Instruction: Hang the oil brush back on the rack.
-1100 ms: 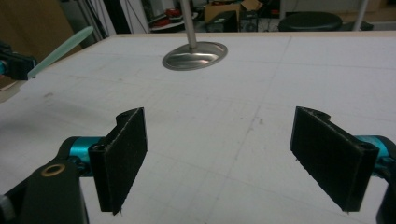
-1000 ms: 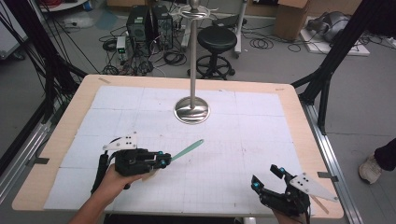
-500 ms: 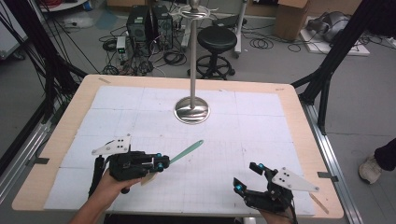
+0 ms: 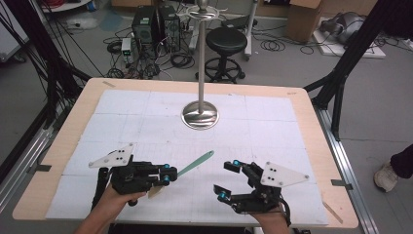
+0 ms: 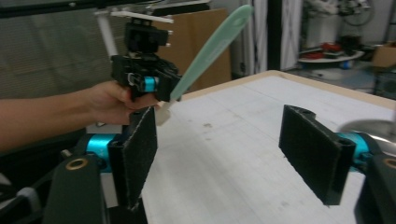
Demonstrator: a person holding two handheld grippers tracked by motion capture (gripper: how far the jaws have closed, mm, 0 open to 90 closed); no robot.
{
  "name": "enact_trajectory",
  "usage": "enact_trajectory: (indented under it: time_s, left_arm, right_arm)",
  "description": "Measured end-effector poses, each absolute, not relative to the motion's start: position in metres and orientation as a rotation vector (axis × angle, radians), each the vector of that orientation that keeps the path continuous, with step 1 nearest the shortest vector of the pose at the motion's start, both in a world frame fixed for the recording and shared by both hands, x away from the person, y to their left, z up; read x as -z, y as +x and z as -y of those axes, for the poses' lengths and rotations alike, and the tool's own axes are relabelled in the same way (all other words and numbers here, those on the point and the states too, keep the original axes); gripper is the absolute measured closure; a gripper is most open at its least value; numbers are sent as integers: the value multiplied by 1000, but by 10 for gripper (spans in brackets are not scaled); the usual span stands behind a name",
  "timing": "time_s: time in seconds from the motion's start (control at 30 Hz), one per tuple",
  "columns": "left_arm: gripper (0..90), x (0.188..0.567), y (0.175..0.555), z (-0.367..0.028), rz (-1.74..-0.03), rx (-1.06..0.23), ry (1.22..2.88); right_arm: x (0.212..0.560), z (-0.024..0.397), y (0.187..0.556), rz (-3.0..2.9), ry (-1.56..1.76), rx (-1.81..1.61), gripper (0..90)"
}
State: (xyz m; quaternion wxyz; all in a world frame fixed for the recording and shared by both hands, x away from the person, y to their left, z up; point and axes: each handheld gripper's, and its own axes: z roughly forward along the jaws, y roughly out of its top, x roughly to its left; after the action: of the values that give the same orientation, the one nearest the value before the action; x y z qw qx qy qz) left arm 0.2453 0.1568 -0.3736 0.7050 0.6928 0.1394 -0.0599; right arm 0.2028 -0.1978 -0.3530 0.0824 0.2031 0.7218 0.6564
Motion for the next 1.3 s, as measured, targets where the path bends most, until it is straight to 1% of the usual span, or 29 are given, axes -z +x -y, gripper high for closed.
enact_trajectory:
  time_s: [0.37, 0.6, 0.77, 0.93, 1.17, 1.3]
  left_arm:
    - [817, 369, 240, -153, -243, 154, 1539]
    - [817, 369, 241, -149, -211, 188, 1536]
    - [817, 369, 240, -148, -184, 207, 1541]
    - [813, 369, 239, -147, -183, 205, 1556]
    - [813, 370, 242, -147, -199, 169, 1578]
    - [808, 371, 242, -146, -209, 126, 1599]
  right_arm:
    - [342, 164, 215, -2243, 383, -2022, 530]
    - [336, 163, 220, -2212, 316, -2096, 607]
    - [334, 163, 221, -2199, 261, -2138, 709]
    - [331, 161, 220, -2233, 256, -2161, 754]
    - [331, 159, 222, -2266, 384, -2152, 763]
    - [330, 155, 222, -2271, 460, -2125, 767]
